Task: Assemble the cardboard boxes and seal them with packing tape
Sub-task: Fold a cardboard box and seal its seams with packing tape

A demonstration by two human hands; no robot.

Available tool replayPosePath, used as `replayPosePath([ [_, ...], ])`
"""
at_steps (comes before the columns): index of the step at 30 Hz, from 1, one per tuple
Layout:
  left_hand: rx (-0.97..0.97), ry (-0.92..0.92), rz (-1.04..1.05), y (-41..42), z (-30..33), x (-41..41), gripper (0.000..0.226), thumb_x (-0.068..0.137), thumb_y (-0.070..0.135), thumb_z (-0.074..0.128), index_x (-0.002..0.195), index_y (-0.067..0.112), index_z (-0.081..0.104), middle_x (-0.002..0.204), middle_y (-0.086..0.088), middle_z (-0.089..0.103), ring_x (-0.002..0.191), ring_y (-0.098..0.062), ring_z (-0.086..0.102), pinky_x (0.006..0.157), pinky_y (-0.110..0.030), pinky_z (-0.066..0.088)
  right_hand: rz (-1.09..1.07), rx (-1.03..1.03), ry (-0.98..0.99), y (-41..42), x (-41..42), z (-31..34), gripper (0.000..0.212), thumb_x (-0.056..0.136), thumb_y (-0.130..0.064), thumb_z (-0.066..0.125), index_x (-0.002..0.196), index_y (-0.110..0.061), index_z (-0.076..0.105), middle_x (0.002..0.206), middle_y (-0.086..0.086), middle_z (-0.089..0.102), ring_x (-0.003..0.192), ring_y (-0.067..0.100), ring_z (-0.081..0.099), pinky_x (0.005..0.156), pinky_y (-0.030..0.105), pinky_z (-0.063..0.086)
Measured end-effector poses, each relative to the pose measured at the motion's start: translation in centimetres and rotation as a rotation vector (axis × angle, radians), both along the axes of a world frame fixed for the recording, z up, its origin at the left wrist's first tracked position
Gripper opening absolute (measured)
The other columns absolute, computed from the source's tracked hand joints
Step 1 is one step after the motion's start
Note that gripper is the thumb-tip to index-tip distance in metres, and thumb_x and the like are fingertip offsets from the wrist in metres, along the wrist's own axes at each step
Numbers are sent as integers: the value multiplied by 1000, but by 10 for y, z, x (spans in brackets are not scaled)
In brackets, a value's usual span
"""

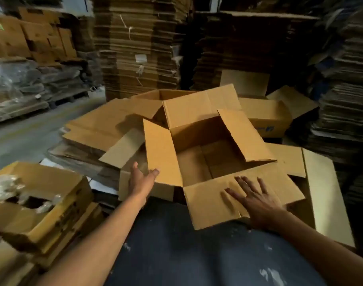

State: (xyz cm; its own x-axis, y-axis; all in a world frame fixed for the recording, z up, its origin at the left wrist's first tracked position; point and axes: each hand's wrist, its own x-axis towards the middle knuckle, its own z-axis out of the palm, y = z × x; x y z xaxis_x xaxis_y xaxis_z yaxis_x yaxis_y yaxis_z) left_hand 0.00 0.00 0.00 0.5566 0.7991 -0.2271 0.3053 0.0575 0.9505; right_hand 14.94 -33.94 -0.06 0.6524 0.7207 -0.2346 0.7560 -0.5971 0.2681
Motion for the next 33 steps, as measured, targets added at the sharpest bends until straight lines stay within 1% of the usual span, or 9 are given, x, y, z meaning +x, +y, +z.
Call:
replayPosePath([
  [3,-156,-62,-89,6,-8,23,69,93,18,76,151,19,39,134,-2,59,122,-29,60,100,-52,54,-15,-26,-35,3,2,-7,103,93,-65,59,156,-48,-21,169,6,-24,155,30,-24,121,63,-16],
  [6,-24,-24,-88,0,-3,35,35,93,10,72,124,20,59,121,-4,69,113,-28,65,98,-51,57,-26,22,-22,3,1,2,91,97,-55,58,162,-43,-4,173,1,-6,159,25,-5,127,57,-3],
  [10,141,-32,-149,-25,35,39,29,95,2,63,110,26,60,116,-3,70,106,-23,65,98,-42,57,70,149,-79,-2,-6,34,64,106,-25,48,162,-40,20,169,-5,24,156,19,23,125,44,22],
  [12,259,-13,-168,-46,58,35,24,94,4,61,106,25,61,115,-3,72,103,-25,66,95,-43,58,103,201,-108,-7,-15,55,58,106,-19,47,157,-41,34,160,-8,44,139,18,51,107,37,50],
  [14,403,-11,-169,-71,83,27,29,91,6,58,114,23,66,114,-3,72,103,-29,67,92,-46,58,128,215,-85,-14,-25,77,53,105,-23,50,152,-45,39,145,-9,58,112,15,67,81,31,61],
  [20,651,84,-243,-143,146,-26,64,78,27,57,141,37,58,112,2,75,100,-29,69,85,-43,60,281,270,29,-58,-102,133,43,101,-38,59,143,-39,48,127,-14,65,104,11,69,74,27,61],
  [25,638,218,-371,-206,120,-111,50,87,24,75,134,30,62,88,14,68,75,-17,70,75,-39,62,345,268,172,-116,-179,125,26,105,-38,53,130,-40,54,111,-14,69,91,4,68,69,24,58],
  [30,568,270,-464,-251,65,-170,56,87,23,79,139,31,61,87,22,63,76,-4,66,75,-32,61,417,181,166,-150,-234,101,19,104,-27,53,118,-39,56,98,-14,68,72,1,60,58,19,51],
  [33,587,276,-570,-270,56,-186,54,86,29,81,136,36,62,94,22,65,79,5,60,73,-25,54,401,196,334,-161,-243,89,19,101,-25,59,113,-40,60,90,-16,65,78,-1,63,64,21,54],
])
